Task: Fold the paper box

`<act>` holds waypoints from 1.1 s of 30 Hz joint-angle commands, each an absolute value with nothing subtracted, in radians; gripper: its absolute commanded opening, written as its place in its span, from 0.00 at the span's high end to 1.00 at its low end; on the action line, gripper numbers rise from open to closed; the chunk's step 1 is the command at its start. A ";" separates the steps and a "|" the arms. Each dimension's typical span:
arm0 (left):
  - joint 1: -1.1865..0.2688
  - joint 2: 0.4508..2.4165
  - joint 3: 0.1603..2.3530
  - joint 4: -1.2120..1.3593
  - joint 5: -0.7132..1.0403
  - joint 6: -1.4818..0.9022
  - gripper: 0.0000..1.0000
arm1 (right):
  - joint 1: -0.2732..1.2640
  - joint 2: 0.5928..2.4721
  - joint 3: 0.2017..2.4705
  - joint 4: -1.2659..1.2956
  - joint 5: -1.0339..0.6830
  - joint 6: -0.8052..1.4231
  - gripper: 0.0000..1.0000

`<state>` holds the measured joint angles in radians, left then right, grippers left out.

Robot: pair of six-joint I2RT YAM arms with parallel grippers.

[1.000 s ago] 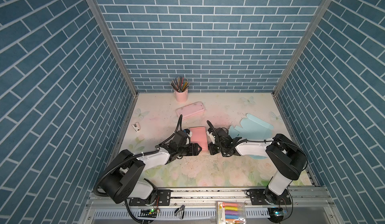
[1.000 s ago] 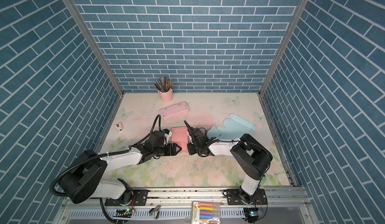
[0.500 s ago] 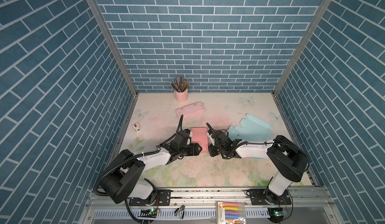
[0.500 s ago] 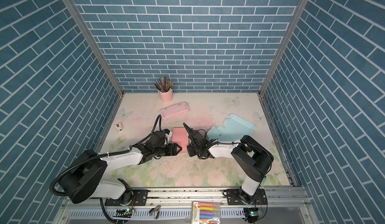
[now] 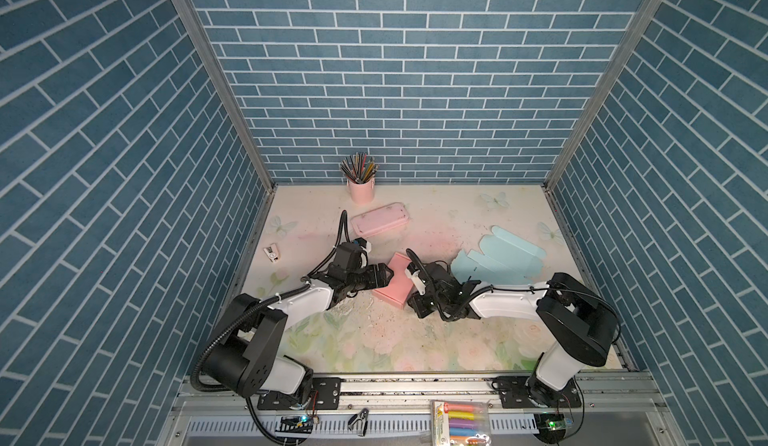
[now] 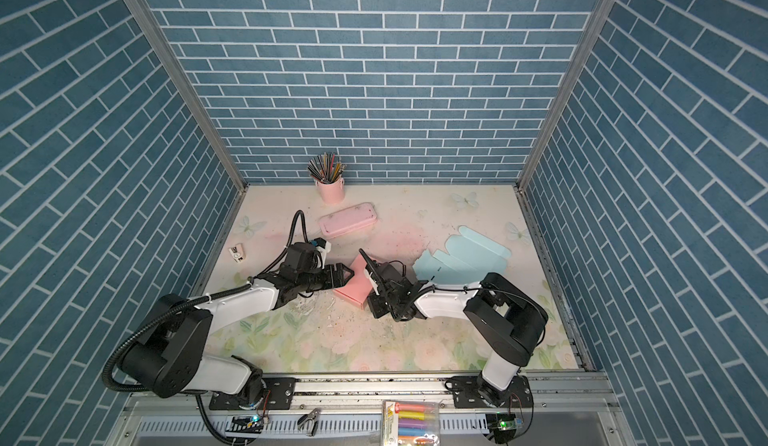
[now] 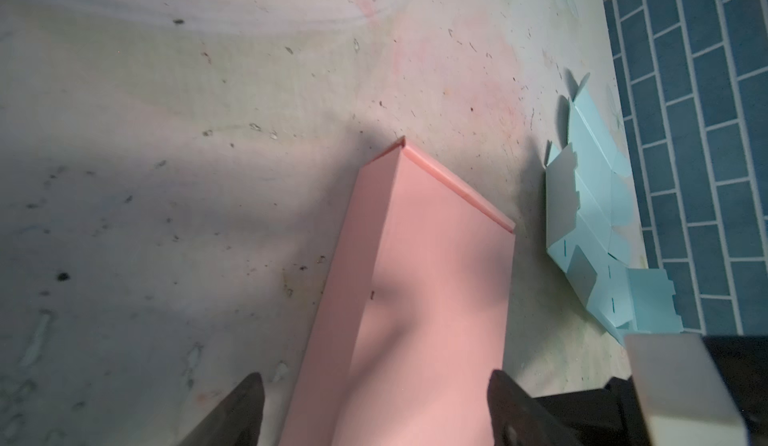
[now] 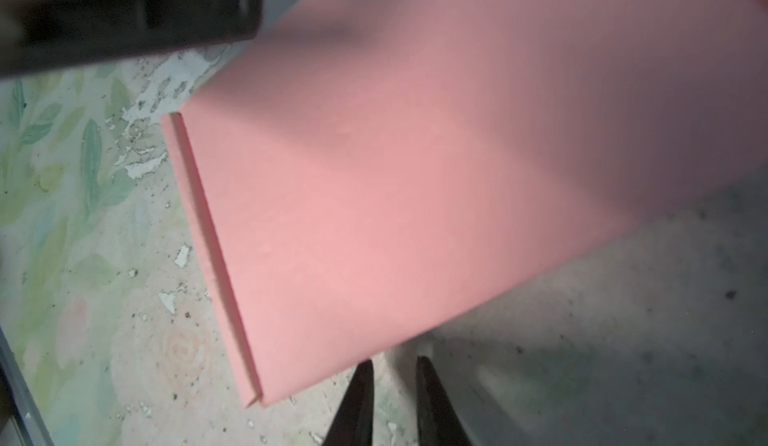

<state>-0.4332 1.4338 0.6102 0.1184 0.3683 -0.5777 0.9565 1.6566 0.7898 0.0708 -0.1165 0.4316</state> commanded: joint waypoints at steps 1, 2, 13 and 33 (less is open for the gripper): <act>-0.418 1.399 0.620 0.043 0.326 -0.532 0.14 | 0.929 1.578 0.787 0.024 -0.109 0.391 0.75; -0.418 1.385 0.626 0.017 0.308 -0.523 0.14 | 0.913 1.561 0.788 0.011 -0.110 0.385 0.74; -0.439 1.183 0.556 -0.153 0.326 -0.629 0.12 | 0.738 1.629 1.097 -0.228 -0.235 0.362 0.39; -0.558 1.234 0.548 -0.041 0.407 -0.701 0.12 | 0.687 1.944 1.370 -0.227 -0.304 0.312 0.38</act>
<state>-0.5541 1.2232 0.5308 -0.0971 0.4038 -0.6735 0.6937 1.9011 1.3216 -0.2050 -0.2653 0.3573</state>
